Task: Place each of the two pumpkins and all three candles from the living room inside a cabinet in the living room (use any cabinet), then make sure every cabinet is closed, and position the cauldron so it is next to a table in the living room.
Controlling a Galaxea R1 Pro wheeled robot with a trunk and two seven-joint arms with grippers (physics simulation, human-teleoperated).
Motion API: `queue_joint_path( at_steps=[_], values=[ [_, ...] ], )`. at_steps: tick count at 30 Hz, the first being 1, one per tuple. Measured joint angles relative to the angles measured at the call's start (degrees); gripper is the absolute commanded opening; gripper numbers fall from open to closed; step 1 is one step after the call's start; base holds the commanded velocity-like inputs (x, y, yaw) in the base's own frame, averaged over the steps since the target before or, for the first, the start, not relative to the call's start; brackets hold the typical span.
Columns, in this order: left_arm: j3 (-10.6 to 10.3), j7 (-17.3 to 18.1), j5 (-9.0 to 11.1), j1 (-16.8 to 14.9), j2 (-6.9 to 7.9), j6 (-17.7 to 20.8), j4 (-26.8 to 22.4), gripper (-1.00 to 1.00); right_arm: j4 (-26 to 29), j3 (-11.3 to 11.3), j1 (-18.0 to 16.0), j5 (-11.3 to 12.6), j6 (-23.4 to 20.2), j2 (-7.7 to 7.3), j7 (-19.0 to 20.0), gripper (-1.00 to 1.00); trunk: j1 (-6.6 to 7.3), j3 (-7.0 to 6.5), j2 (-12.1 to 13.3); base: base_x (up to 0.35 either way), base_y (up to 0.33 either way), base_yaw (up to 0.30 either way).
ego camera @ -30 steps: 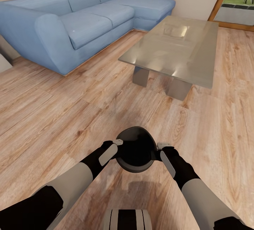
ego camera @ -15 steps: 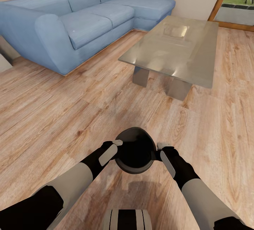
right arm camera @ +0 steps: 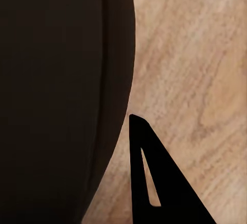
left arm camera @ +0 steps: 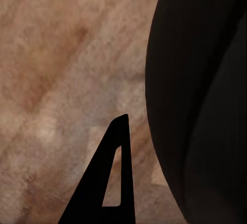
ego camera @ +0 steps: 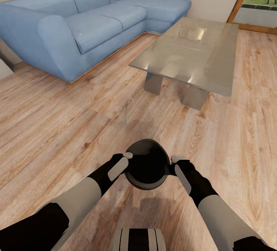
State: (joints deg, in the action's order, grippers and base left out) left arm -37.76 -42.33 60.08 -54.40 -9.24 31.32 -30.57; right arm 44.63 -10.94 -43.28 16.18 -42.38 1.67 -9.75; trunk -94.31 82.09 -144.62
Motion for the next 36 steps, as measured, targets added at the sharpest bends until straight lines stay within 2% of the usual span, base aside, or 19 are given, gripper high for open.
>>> queue_joint_path(
  at_steps=[3, 9, 22, 25, 30, 36],
  values=[
    [0.06, 0.01, -0.03, -0.01, 0.05, -0.01, -0.09, -1.00, -0.22, 0.05, 0.00, -0.85, -0.32, -0.07, 1.77, -1.00, 0.00, 0.00, 0.00, 0.000, 0.000, 0.000],
    [0.07, -0.02, -0.06, -0.06, 0.07, -0.07, -0.15, -1.00, -0.37, -0.05, 0.08, 0.13, -0.35, -0.06, 2.16, -1.00, -0.02, 0.01, 0.01, 0.000, 0.000, 0.000],
    [0.10, -0.10, -0.09, -0.06, 0.08, 0.01, -0.24, -1.00, -0.25, -0.12, 0.08, 0.17, -0.36, -0.16, 2.19, -1.00, -0.02, 0.01, 0.01, 0.000, 0.000, 0.000],
    [0.10, -1.12, 0.07, -0.08, 0.08, 0.00, -0.40, -1.00, -0.22, -0.08, 0.08, 0.25, -0.35, -0.15, 2.17, -1.00, -0.02, 0.01, 0.01, 0.000, 0.000, 0.000],
    [0.09, -3.91, 0.16, -0.07, 0.18, 0.42, -3.73, -1.00, 0.05, 0.08, 0.03, 0.74, -0.28, -0.17, 2.21, -1.00, -0.02, 0.01, 0.01, 0.000, 0.000, 0.000],
    [0.06, -4.29, 0.24, -0.06, 0.19, 0.52, -4.45, -1.00, 0.03, 0.14, 0.03, 0.14, -0.33, -0.17, 2.17, -1.00, -0.02, 0.01, 0.01, 0.000, 0.000, 0.000]
  ],
)
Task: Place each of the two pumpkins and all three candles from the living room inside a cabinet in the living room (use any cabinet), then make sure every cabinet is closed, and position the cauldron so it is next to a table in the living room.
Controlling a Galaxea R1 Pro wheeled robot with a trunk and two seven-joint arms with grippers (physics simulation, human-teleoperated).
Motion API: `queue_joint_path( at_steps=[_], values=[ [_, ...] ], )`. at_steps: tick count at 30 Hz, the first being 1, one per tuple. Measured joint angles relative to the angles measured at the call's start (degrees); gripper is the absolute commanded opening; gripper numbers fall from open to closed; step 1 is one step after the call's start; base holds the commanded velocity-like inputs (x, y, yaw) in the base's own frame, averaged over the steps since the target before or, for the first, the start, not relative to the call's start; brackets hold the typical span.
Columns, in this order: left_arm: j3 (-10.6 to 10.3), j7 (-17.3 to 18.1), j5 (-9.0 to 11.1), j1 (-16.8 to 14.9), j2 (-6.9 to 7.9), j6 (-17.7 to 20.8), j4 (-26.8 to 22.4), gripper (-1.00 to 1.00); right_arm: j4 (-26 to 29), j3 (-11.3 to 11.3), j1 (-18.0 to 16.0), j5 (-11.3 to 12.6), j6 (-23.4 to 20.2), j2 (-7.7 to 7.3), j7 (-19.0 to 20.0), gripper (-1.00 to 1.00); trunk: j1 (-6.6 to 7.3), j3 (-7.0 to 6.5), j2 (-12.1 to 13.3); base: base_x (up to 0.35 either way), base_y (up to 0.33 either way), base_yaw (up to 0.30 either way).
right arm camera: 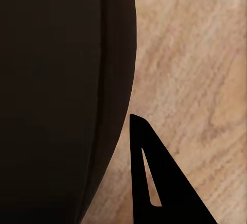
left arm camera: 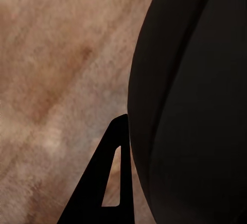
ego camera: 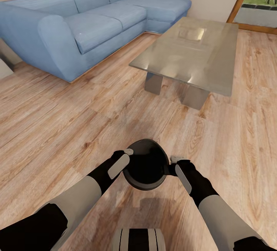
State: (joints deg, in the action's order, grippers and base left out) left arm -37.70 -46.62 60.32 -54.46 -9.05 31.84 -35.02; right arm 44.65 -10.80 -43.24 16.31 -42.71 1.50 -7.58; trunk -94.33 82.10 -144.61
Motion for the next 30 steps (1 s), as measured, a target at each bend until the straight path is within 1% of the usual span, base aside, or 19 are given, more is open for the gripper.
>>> queue_joint_path(
  at_steps=[22, 26, 30],
  values=[
    [0.02, -0.02, -0.20, 0.05, 0.01, 0.09, -0.10, -1.00, -0.16, -0.09, 0.00, 0.07, -0.01, -0.01, 0.00, -1.00, 0.00, 0.00, 0.00, 0.000, 0.000, 0.000],
    [0.18, -0.07, -0.59, 0.02, 0.03, 0.36, -0.31, -1.00, -0.15, -0.05, -0.03, 0.24, 0.04, 0.01, 0.05, -1.00, 0.00, 0.00, 0.00, 0.000, 0.000, 0.000],
    [0.11, -0.04, -0.39, 0.05, 0.20, 0.52, -0.46, -1.00, -0.18, -0.06, -0.02, 0.30, 0.05, 0.06, 0.03, -1.00, 0.00, 0.00, 0.00, 0.000, 0.000, 0.000]
  ],
)
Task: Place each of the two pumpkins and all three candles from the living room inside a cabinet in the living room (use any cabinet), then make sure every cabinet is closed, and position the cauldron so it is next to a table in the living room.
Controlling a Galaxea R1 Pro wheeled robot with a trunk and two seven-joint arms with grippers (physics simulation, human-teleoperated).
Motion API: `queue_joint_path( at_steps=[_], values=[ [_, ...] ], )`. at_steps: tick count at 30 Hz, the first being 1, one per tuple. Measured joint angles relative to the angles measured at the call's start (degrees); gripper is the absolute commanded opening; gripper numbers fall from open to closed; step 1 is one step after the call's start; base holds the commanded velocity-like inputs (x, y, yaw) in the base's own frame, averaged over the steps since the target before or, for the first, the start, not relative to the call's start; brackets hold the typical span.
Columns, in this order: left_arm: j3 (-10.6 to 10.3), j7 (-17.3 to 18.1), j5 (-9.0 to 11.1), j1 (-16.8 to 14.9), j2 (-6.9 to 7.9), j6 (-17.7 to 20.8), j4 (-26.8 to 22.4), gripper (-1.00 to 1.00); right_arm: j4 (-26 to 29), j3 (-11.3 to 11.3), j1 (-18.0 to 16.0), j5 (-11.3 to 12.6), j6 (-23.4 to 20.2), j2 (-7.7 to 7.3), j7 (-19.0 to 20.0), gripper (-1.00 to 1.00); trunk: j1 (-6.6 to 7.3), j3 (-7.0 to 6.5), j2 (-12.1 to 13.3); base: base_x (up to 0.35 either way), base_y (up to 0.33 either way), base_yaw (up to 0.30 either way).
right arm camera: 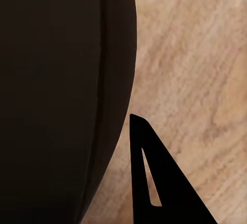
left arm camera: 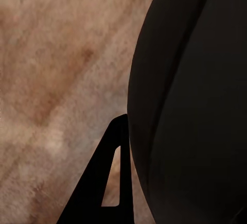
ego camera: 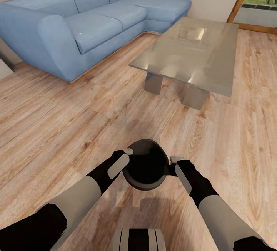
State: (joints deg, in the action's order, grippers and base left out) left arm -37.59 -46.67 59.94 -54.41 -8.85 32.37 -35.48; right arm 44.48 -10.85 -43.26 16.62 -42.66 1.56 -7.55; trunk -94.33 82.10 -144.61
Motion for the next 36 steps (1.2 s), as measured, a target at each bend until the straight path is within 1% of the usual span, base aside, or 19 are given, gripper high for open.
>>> queue_joint_path(
  at_steps=[9, 24, 31, 36],
  values=[
    [-0.05, 0.04, 0.27, 0.01, 0.17, 0.00, -0.10, -1.00, 0.00, 0.08, 0.00, -0.19, -0.03, 0.13, -0.01, -1.00, 0.00, 0.00, 0.00, 0.000, 0.000, 0.000],
    [-0.07, 0.14, 0.14, 0.01, 0.03, -0.13, 0.07, -1.00, -0.02, 0.01, 0.01, 0.02, 0.01, 0.02, -0.10, -1.00, 0.00, 0.00, 0.00, 0.004, 0.000, 0.000],
    [-0.17, 0.23, 0.40, 0.01, 0.01, -0.31, 0.30, -1.00, -0.06, -0.02, 0.02, -0.12, -0.02, 0.01, -0.11, -1.00, 0.00, 0.00, 0.00, 0.237, 0.000, 0.000],
    [-0.17, 0.24, 0.41, 0.02, 0.02, -0.38, 0.28, -1.00, -0.05, -0.01, 0.01, -0.13, -0.02, 0.01, -0.10, -1.00, 0.00, 0.00, 0.00, 0.079, 0.000, 0.000]
  ],
)
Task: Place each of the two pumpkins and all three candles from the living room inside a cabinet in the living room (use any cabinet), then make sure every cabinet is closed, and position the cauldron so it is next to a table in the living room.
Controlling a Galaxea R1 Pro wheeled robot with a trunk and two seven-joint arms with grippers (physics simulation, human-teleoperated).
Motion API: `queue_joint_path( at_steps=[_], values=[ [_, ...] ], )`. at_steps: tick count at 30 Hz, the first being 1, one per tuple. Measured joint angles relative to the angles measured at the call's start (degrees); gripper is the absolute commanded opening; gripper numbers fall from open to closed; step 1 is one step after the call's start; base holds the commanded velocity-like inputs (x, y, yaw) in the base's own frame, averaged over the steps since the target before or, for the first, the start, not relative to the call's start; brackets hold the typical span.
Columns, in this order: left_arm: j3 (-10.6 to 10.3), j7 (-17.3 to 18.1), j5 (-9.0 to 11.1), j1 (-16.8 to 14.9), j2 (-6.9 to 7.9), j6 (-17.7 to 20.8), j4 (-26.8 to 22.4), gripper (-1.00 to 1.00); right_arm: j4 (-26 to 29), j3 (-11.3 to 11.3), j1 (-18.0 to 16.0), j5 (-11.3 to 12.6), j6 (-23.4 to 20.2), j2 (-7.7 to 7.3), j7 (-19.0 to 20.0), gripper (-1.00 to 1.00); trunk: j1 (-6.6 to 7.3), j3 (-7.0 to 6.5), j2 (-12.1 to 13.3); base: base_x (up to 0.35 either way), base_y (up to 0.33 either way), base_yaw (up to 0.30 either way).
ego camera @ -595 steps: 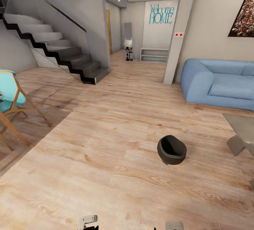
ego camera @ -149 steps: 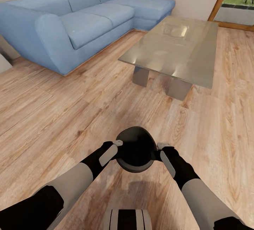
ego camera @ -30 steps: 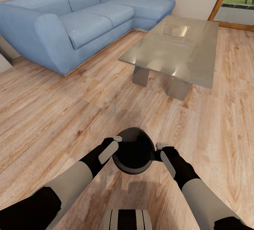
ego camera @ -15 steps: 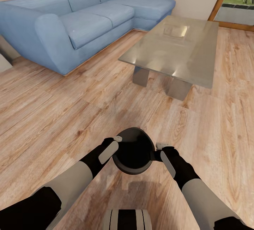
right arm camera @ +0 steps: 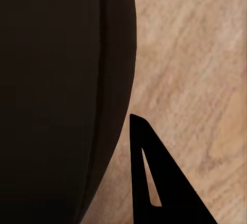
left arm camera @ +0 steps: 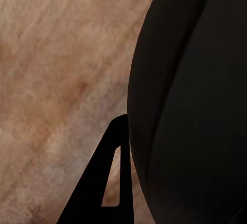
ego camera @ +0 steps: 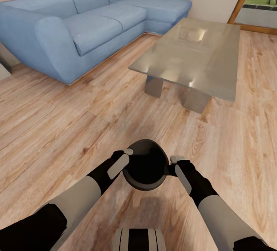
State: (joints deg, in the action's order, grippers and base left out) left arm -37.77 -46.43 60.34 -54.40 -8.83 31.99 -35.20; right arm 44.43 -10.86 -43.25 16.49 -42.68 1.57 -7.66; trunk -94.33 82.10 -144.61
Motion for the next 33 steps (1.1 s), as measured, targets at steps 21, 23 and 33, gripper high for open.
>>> queue_joint_path(
  at_steps=[21, 23, 33],
  values=[
    [0.13, 0.13, -0.32, 0.03, -0.07, 0.06, 0.04, -1.00, 0.01, 0.01, 0.00, -0.05, 0.01, -0.01, 0.00, -1.00, 0.00, 0.00, 0.00, 0.137, -0.101, 0.000],
    [0.15, 0.18, -0.40, 0.04, -0.07, 0.11, 0.05, -1.00, -0.01, 0.00, 0.00, 0.02, 0.02, -0.01, -0.04, -1.00, 0.00, 0.00, 0.00, 0.304, -0.081, 0.000],
    [0.15, 0.23, -0.39, 0.03, -0.07, 0.07, 0.09, -1.00, -0.02, -0.02, 0.00, 0.05, 0.02, -0.01, -0.09, -1.00, 0.00, 0.00, 0.00, 0.323, -0.089, 0.000]
  ],
)
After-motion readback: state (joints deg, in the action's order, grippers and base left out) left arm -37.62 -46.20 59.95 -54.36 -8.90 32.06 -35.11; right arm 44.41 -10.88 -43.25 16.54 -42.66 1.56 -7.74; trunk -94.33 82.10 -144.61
